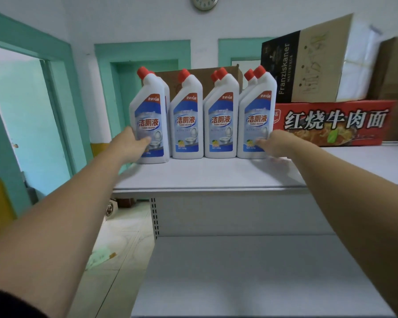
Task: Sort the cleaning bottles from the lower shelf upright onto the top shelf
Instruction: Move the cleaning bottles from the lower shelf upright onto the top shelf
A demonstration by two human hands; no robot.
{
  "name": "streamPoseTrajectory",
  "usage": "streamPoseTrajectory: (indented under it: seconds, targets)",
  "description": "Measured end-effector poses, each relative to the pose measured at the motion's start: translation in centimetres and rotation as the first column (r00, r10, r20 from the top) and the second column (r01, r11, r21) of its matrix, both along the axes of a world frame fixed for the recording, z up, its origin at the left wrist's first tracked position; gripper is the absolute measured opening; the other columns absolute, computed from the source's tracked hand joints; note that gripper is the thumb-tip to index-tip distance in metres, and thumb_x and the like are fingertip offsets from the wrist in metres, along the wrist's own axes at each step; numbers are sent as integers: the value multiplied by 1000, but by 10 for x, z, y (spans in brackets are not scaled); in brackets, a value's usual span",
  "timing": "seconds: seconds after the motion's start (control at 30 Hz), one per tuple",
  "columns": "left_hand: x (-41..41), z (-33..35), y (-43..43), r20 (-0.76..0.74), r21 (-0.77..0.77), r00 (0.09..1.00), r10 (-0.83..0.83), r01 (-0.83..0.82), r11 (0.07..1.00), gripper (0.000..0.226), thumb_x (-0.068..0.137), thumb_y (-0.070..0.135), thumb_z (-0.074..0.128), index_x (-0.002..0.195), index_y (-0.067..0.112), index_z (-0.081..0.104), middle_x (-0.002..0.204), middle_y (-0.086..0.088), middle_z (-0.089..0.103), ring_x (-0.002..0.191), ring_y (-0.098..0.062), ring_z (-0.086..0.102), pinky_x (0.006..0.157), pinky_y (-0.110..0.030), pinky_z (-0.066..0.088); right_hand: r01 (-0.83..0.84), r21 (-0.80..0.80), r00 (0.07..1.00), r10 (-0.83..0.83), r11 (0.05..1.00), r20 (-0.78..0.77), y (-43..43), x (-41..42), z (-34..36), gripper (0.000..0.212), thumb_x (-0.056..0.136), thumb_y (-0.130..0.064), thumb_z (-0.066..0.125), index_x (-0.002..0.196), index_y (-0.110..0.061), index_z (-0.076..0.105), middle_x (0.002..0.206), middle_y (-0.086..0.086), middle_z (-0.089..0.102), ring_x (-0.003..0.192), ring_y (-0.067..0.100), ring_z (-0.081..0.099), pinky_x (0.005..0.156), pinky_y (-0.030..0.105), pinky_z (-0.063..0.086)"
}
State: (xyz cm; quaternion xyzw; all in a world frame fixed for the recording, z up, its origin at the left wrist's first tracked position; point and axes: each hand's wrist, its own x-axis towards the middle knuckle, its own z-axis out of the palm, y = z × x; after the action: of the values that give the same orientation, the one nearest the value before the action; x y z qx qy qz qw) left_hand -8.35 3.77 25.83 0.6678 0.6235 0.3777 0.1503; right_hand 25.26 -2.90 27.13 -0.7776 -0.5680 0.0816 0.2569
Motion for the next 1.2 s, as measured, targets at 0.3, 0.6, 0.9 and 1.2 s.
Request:
streamPoseTrajectory:
  seconds: [0.3, 0.6, 0.9, 1.2]
  targets:
    - [59, -6, -73, -582, -221, 812, -43, -107, 969, 58, 103, 42, 44, 147, 4, 43, 152, -17, 44, 134, -32, 46, 107, -38, 36, -169, -86, 936, 187, 982, 298, -58, 23, -9, 51, 100, -34, 56, 147, -16, 48, 151, 8, 47, 137, 30, 45, 112, 39, 36]
    - [256, -6, -149, -594, -168, 751, -288, 234, 958, 56, 100, 42, 43, 141, 4, 50, 146, -18, 50, 127, -32, 51, 98, -36, 42, -2, -39, 955, 13, 999, 298, -177, 150, -16, 42, 100, -34, 56, 139, -21, 57, 144, 7, 55, 129, 28, 52, 105, 34, 41]
    - [482, -23, -257, -586, -61, 615, -528, 616, 785, 40, 95, 42, 46, 107, 9, 65, 119, -19, 65, 107, -35, 60, 87, -39, 48, 360, -82, 885, -313, 929, 343, -342, 320, -44, 45, 99, -36, 52, 143, -27, 52, 146, 8, 52, 131, 31, 49, 111, 47, 41]
    - [682, -56, -344, -537, -190, 322, -780, 854, 483, 37, 91, 33, 55, 115, 9, 70, 117, -14, 68, 107, -32, 62, 94, -39, 53, 615, -163, 762, -529, 771, 374, -471, 460, -78, 45, 100, -29, 49, 144, -17, 53, 141, 12, 56, 127, 33, 53, 106, 43, 45]
